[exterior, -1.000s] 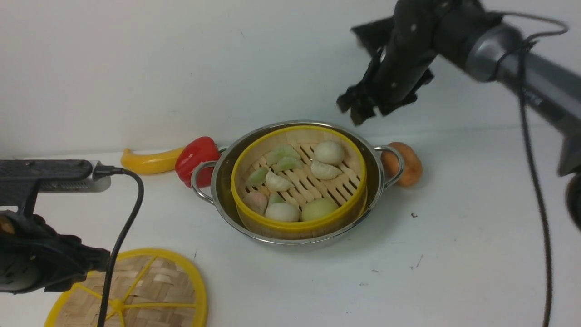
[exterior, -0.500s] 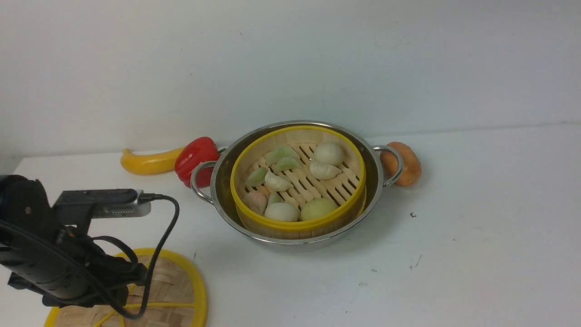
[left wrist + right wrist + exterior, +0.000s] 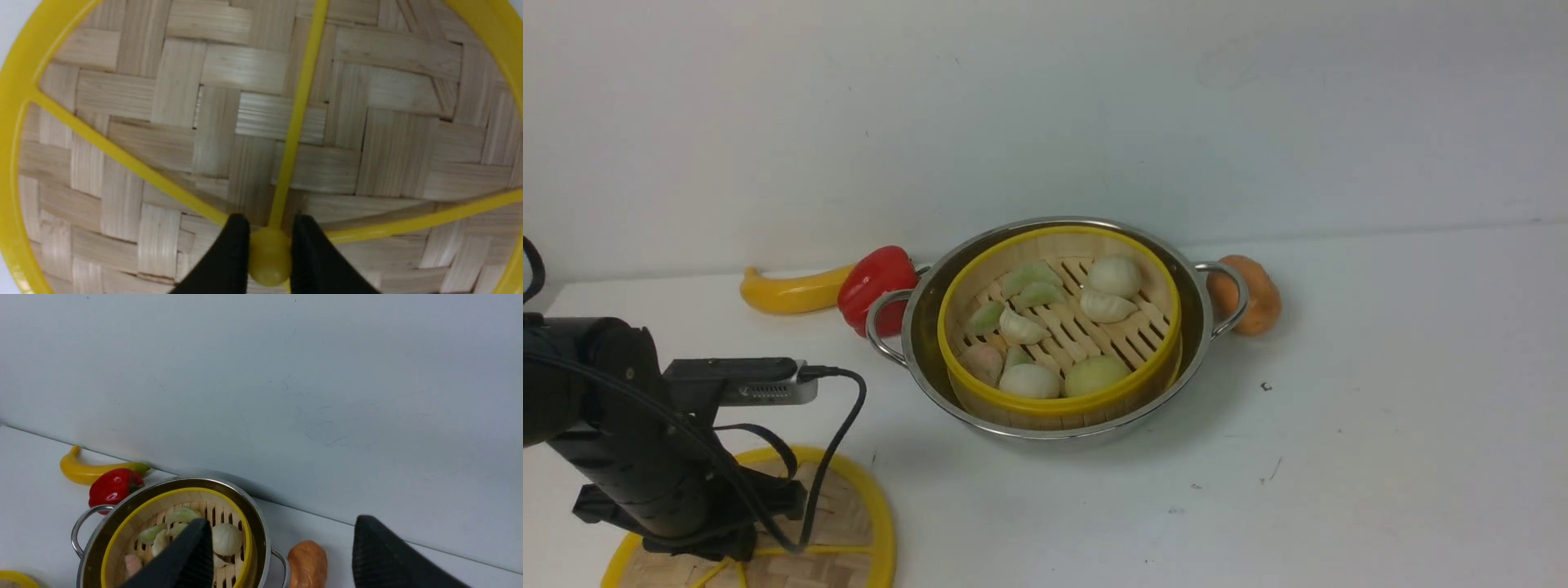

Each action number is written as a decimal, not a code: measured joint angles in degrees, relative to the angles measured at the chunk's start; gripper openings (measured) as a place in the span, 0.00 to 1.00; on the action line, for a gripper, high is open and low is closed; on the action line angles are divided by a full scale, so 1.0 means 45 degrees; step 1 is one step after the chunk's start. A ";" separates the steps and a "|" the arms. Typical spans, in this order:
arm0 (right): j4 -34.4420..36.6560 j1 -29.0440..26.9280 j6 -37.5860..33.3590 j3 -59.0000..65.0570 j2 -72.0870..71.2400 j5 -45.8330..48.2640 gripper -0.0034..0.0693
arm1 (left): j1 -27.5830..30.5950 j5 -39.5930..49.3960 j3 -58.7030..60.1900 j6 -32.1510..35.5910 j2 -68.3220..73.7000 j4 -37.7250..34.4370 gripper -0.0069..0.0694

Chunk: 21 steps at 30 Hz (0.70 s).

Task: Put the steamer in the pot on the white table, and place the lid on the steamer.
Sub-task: 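Grasp the bamboo steamer lid lying on the table by its centre knob, then place the yellow bamboo steamer lid onto the steamer in the pot with the left gripper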

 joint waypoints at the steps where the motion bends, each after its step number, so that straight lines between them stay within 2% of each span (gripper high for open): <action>1: -0.0072 0.0000 0.0000 0.0000 -0.0031 0.0000 0.66 | 0.0000 0.0212 -0.0099 0.0015 0.0000 0.0014 0.24; 5: -0.0837 0.0000 0.0024 0.0040 -0.0739 0.0000 0.66 | -0.0016 0.2824 -0.2402 0.0450 -0.0587 0.0145 0.24; 8: -0.1055 0.0000 0.0083 0.0040 -0.1021 0.0000 0.66 | -0.0282 0.3909 -0.4287 0.0750 -0.0660 0.0145 0.24; 15: -0.1154 0.0000 0.0181 0.0055 -0.1126 0.0000 0.66 | -0.2469 0.5032 -0.9774 0.1059 0.1094 -0.0056 0.24; 18: -0.1165 0.0000 0.0190 0.0055 -0.1126 0.0000 0.66 | -0.3451 0.5805 -1.2276 0.1076 0.2966 -0.0066 0.24; 19: -0.1164 0.0000 0.0190 0.0055 -0.1126 0.0000 0.66 | -0.3506 0.5805 -1.2276 0.1076 0.3097 -0.0066 0.24; 21: -0.1164 0.0000 0.0220 0.0055 -0.1126 0.0000 0.66 | -0.4229 0.6129 -1.4788 0.1087 0.5144 -0.0130 0.24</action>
